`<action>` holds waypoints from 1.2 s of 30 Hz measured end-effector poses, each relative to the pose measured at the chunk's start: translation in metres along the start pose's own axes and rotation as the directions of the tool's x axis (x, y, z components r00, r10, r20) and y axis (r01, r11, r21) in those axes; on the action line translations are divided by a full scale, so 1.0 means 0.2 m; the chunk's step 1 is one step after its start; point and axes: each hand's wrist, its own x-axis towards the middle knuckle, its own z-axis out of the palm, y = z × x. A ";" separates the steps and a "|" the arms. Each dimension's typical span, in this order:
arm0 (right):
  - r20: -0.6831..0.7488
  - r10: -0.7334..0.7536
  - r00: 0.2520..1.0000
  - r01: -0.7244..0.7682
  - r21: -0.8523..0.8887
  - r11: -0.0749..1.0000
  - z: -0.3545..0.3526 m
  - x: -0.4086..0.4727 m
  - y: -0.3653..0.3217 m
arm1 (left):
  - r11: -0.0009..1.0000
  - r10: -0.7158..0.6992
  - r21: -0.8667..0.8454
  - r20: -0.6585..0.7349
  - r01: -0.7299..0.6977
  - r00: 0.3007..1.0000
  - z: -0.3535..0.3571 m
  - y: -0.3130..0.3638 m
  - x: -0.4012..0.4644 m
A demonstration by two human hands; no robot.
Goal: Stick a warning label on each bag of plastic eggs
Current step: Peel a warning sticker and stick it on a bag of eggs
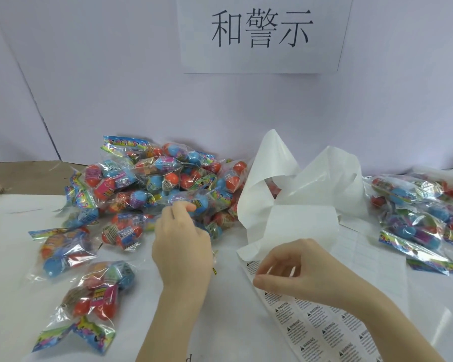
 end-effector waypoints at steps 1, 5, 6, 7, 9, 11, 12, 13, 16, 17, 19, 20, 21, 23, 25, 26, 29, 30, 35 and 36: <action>-0.002 -0.005 1.000 0.005 0.000 1.000 0.00 0.00 0.00 | 0.999 0.015 -0.031 -0.019 -0.016 1.000 0.01 0.00 0.00; -0.028 -0.023 0.999 0.022 -0.017 1.000 0.01 0.01 0.01 | 0.958 -0.056 0.285 0.173 0.004 0.983 0.07 -0.02 0.00; -0.028 -0.028 0.999 0.027 -0.020 0.999 0.01 0.01 0.01 | 0.945 -0.099 0.326 0.201 0.028 0.974 0.07 -0.03 0.00; -0.028 -0.033 0.999 0.032 -0.027 0.999 0.01 0.01 0.01 | 0.939 -0.121 0.341 0.226 0.038 0.967 0.07 -0.04 0.01; -0.032 -0.045 0.998 0.044 -0.036 0.998 0.01 0.01 0.02 | 0.931 -0.103 0.365 0.274 -0.004 0.956 0.08 -0.06 0.00; -0.037 -0.055 0.998 0.053 -0.032 0.998 0.01 0.01 0.02 | 0.941 -0.075 0.337 0.310 -0.036 0.948 0.08 -0.05 -0.01; -0.040 -0.054 0.998 0.053 -0.033 0.998 0.01 0.02 0.02 | 0.956 -0.057 0.292 0.308 -0.038 0.950 0.09 -0.05 -0.01; -0.044 -0.052 0.998 0.051 -0.037 0.998 0.01 0.02 0.02 | 0.974 -0.033 0.224 0.294 -0.035 0.955 0.09 -0.04 -0.01; -0.045 -0.052 0.998 0.050 -0.048 0.998 0.01 0.02 0.04 | 0.998 0.048 -0.039 0.209 -0.040 0.977 0.09 -0.03 -0.02; -0.043 -0.053 0.998 0.050 -0.051 0.997 0.01 0.02 0.04 | 0.993 0.058 -0.115 0.178 -0.038 0.982 0.09 -0.03 -0.02; -0.039 -0.048 0.998 0.045 -0.057 0.997 0.02 0.02 0.04 | 0.969 0.053 -0.245 0.112 -0.025 0.992 0.08 -0.02 -0.02; -0.037 -0.042 0.998 0.040 -0.053 0.998 0.02 0.02 0.05 | 0.947 0.050 -0.321 0.078 -0.023 0.996 0.07 -0.01 -0.03; -0.037 -0.034 0.999 0.033 -0.042 0.999 0.02 0.03 0.04 | 0.909 0.052 -0.415 0.049 -0.027 0.997 0.07 0.00 -0.03; -0.057 -0.027 0.998 0.027 -0.009 1.000 0.03 0.03 0.04 | 0.775 0.038 -0.631 0.013 -0.021 0.999 0.05 0.04 -0.03; -0.087 -0.026 0.996 0.030 0.041 0.999 0.04 0.04 0.03 | 0.573 -0.005 -0.818 0.051 0.045 0.999 0.03 0.08 -0.04; -0.092 -0.017 0.996 0.024 0.070 0.997 0.04 0.04 0.02 | 0.449 -0.026 -0.887 0.105 0.106 0.994 0.03 0.10 -0.04; -0.055 0.009 0.998 0.006 0.268 0.963 0.05 0.04 0.00 | 0.132 -0.039 -0.953 0.270 0.272 0.962 0.02 0.13 -0.05; -0.045 0.020 0.999 -0.003 0.355 0.935 0.05 0.04 0.00 | 0.075 -0.035 -0.955 0.286 0.288 0.957 0.01 0.13 -0.05; -0.034 0.080 0.996 -0.054 0.476 0.878 0.03 0.03 -0.01 | -0.198 0.131 -0.868 0.436 0.455 0.890 -0.06 0.11 -0.04; 0.000 0.065 0.998 -0.057 0.489 0.870 0.02 0.02 -0.02 | -0.214 0.189 -0.832 0.480 0.513 0.857 -0.06 0.11 -0.04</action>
